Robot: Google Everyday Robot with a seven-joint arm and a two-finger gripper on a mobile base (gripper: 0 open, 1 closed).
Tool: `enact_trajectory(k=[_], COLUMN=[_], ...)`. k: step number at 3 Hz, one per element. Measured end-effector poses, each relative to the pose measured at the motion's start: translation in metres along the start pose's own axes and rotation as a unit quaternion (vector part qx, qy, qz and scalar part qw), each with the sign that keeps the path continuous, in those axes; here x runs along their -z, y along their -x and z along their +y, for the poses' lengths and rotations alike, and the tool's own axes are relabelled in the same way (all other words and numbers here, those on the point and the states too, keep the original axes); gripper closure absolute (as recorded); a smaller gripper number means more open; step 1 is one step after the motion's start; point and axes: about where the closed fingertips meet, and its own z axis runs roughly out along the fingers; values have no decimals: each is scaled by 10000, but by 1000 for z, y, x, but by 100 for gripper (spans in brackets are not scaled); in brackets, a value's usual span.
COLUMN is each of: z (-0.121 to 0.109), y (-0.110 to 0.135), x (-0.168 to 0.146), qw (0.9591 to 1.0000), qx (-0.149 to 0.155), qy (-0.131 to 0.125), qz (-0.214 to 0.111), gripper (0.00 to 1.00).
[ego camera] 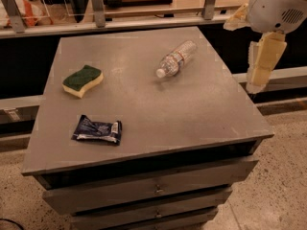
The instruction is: Move water bottle near sponge
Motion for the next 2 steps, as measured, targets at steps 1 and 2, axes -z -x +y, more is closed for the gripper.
enact_trajectory(k=[1,2], z=[-20,-34], y=[13,27], x=[-10,-27], qw=[9977,9881], qx=[663,1469], qy=[-33,6], qz=[-153,-456], gripper=[0,0])
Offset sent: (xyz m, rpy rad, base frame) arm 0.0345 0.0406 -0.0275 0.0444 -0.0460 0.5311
